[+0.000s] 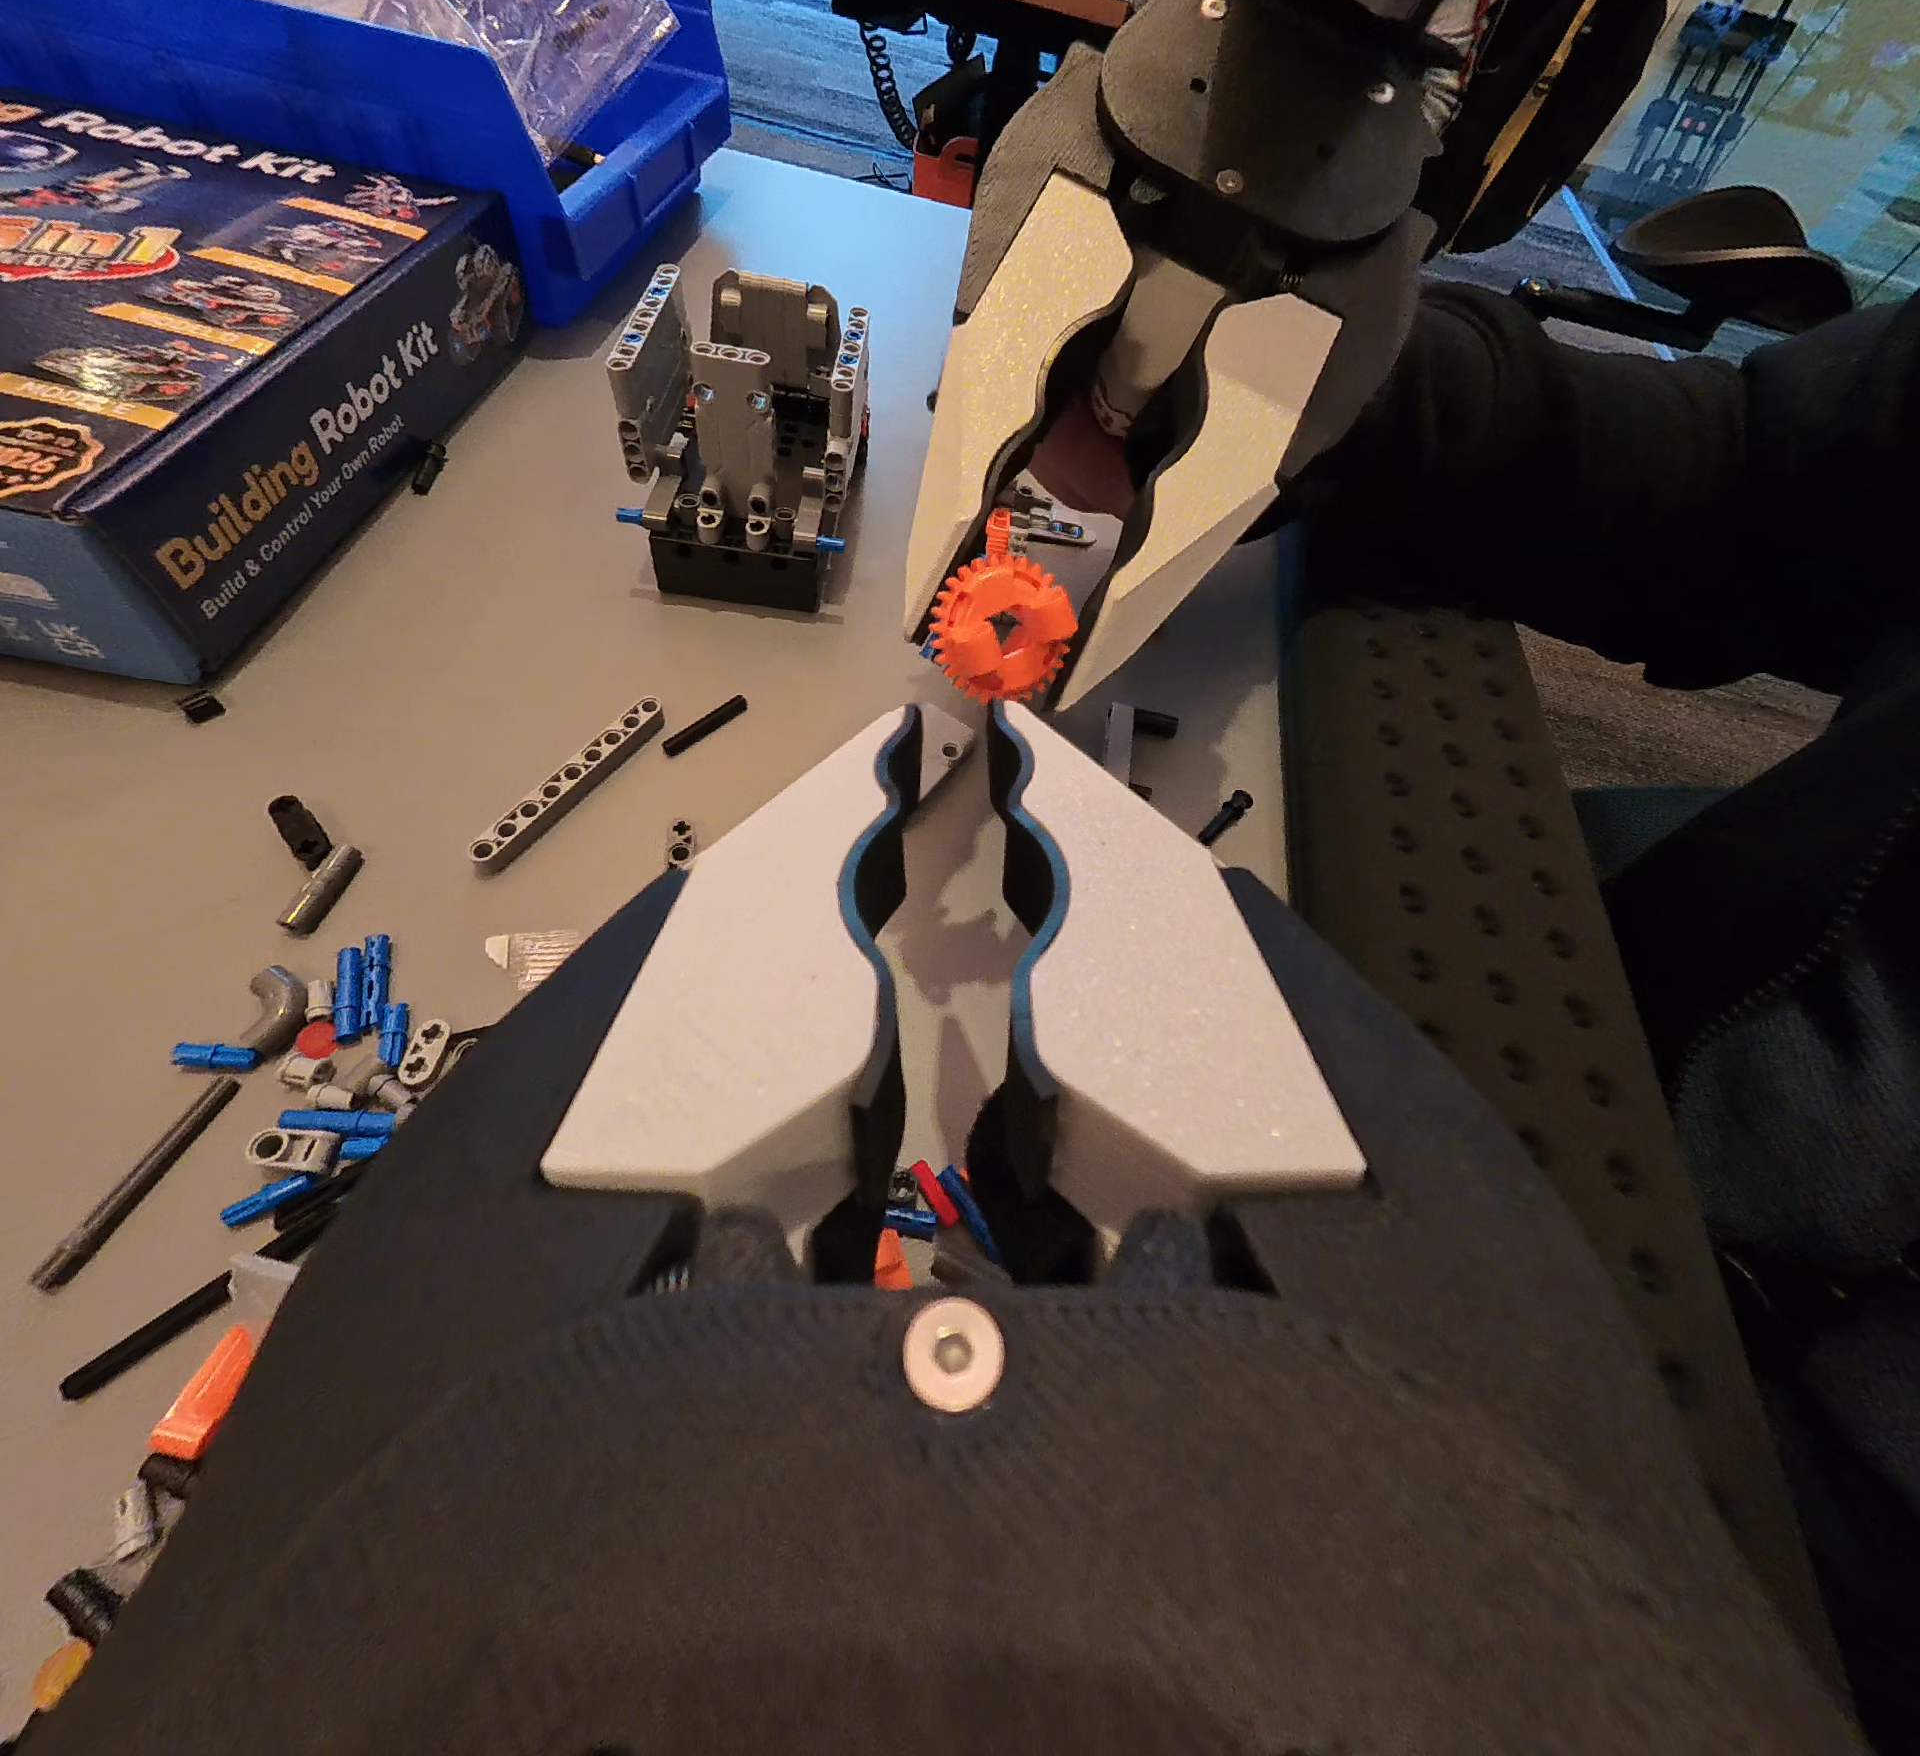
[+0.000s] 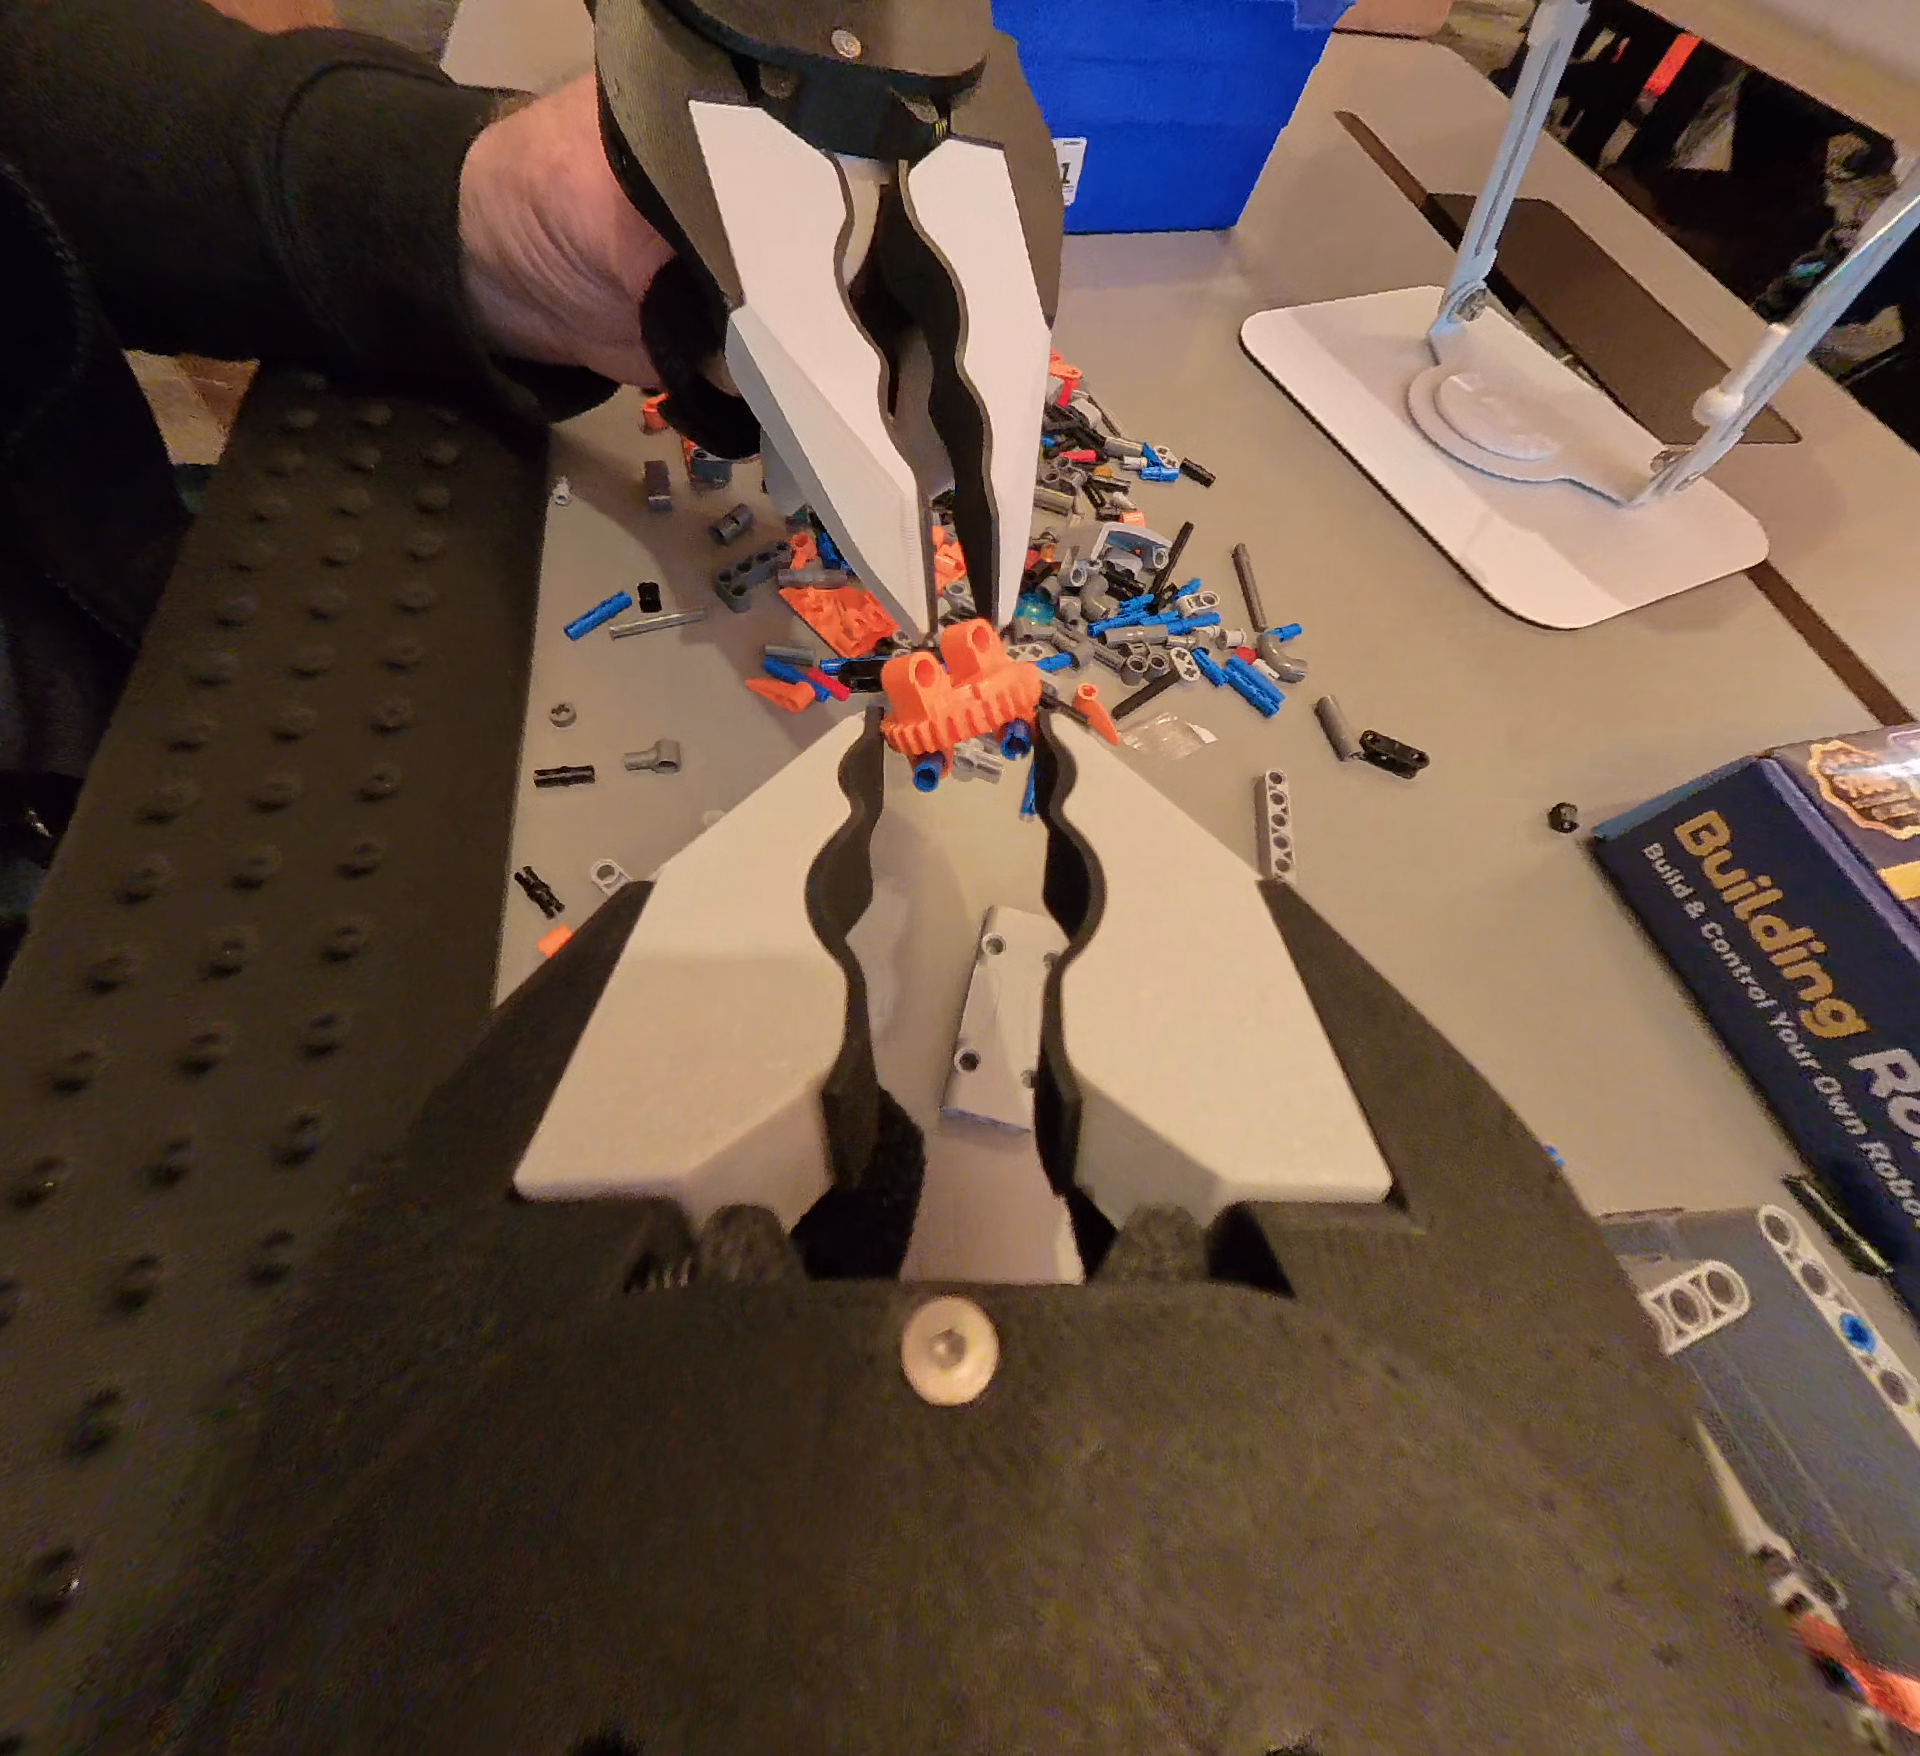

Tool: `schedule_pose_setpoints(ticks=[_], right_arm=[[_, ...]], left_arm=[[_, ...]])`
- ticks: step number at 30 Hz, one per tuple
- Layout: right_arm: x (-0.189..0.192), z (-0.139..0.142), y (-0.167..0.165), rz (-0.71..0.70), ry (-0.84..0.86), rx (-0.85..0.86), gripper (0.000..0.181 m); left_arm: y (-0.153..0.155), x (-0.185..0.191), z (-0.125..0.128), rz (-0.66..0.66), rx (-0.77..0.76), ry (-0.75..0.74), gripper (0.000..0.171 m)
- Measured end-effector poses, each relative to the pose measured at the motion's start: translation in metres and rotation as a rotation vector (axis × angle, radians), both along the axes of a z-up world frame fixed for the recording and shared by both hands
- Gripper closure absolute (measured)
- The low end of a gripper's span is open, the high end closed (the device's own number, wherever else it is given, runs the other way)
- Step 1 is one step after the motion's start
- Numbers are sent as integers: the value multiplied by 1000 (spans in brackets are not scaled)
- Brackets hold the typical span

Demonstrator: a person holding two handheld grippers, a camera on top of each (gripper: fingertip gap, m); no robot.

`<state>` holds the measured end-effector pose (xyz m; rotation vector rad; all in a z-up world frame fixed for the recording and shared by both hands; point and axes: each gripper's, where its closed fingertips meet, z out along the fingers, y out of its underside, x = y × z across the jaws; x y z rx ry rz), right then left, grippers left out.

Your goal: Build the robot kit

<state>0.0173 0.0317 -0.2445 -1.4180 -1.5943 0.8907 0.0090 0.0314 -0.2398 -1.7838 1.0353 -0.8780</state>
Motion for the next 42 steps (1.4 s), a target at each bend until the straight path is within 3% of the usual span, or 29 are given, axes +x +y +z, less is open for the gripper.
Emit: schedule_pose_setpoints(ticks=[9,20,28,36,42], right_arm=[[8,-5,3,16,-13,-97,154],[14,-16,3,29,-74,-95,154],[17,-38,-8,82,-195,-102,154],[22,-66,-29,178,-339,-163,154],[25,-83,-30,175,-420,-156,154]], left_arm=[[7,-9,2,44,6,1,160],[15,-19,2,100,3,13,160],[20,-27,2,141,16,33,160],[43,-83,29,360,86,0,161],[49,-117,45,461,96,-69,160]])
